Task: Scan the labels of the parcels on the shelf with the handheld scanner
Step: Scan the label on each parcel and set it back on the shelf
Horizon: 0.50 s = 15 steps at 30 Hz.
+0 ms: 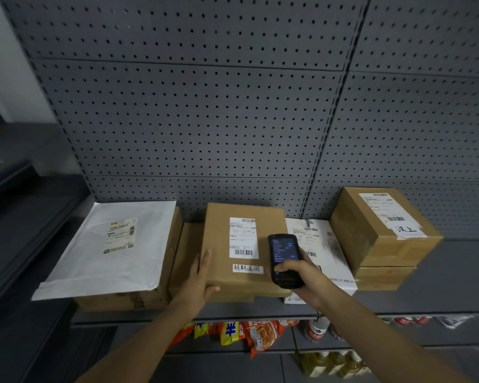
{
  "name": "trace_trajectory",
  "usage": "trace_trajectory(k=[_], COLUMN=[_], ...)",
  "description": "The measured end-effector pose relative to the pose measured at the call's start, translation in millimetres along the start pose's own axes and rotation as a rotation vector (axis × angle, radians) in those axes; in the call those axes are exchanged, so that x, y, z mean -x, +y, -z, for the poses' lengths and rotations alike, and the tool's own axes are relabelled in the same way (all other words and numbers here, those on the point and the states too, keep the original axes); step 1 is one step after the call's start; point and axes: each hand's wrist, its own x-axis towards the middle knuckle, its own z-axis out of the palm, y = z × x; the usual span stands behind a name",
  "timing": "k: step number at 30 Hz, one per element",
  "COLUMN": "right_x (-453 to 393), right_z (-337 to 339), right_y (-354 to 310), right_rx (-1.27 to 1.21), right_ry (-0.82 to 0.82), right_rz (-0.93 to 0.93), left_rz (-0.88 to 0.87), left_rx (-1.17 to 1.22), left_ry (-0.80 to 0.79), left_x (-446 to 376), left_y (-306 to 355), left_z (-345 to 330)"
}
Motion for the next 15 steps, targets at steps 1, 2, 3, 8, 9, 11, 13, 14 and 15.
trace_trajectory(k=[1,2,3,8,9,11,13,14,15], right_x=[4.5,9.5,14.6,43.4,50.3,64.8,79.1,85.8,92.0], right_z=[0.1,-0.3,-0.8,-3.0,-4.1,-8.1,-12.4,-14.2,-15.5], right_y=[-1.8,-3.8,-5.9,-16.9,-19.5,-25.7,-33.2,-37.2,-41.4], right_rx=[0.006,0.013,0.021,0.040,0.039,0.044,0.046,0.038,0.028], right_ry=[-0.010,-0.017,-0.018,-0.047,-0.061,-0.089,-0.124,-0.153,-0.188], right_rz=[0.002,0.006,0.012,0.056,0.062,0.073,0.089,0.100,0.108], left_rz=[-0.002,-0.005,-0.011,-0.038,-0.043,-0.067,-0.102,-0.114,-0.125], left_rx=[-0.009,-0.014,-0.019,-0.072,-0.091,-0.095,-0.102,-0.110,-0.116], left_ry=[0.015,0.030,0.045,0.153,0.186,0.252,0.330,0.365,0.402], left_x=[3.4,7.0,10.9,31.4,35.2,42.3,47.2,49.6,51.1], left_y=[4.0,8.3,12.3,31.0,35.5,46.2,57.8,64.4,71.8], left_z=[0.4,1.1,2.1,5.7,6.8,9.9,14.9,18.5,22.4])
